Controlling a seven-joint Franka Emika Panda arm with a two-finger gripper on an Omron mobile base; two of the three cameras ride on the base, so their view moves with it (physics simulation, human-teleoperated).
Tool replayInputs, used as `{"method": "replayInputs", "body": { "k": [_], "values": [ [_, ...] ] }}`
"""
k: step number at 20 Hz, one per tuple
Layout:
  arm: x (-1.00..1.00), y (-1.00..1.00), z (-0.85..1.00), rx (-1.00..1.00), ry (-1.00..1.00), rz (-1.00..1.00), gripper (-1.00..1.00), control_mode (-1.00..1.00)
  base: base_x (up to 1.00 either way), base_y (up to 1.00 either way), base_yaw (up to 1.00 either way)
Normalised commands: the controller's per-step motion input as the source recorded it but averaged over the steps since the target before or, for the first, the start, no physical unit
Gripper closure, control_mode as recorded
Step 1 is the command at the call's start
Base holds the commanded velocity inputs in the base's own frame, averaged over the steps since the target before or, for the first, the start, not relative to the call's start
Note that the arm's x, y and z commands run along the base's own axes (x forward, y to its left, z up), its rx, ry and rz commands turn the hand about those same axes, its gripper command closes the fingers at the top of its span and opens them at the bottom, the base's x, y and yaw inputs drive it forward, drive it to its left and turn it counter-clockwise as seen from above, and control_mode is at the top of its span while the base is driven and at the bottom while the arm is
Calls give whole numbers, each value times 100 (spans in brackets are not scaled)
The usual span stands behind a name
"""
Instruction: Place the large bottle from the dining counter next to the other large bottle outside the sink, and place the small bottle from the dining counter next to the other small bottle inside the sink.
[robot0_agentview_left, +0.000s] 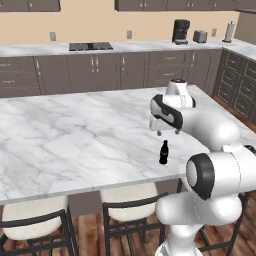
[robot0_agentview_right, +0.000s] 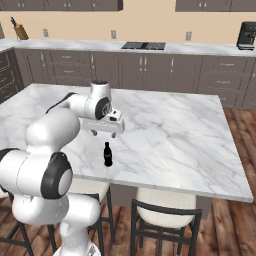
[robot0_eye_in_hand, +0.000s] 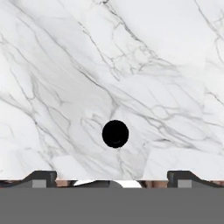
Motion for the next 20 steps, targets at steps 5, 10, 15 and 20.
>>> {"method": "replayInputs", "body": {
  "k": [5, 10, 15, 20],
  "values": [
    [25, 0, -21, 0, 0, 0, -100, -100, 0, 0, 0],
    [-12, 0, -10, 0, 0, 0, -100, -100, 0, 0, 0],
    [-30, 0, 0, 0, 0, 0, -100, -100, 0, 0, 0],
    [0, 0, -6, 0, 0, 0, -100, -100, 0, 0, 0]
  ]
}}
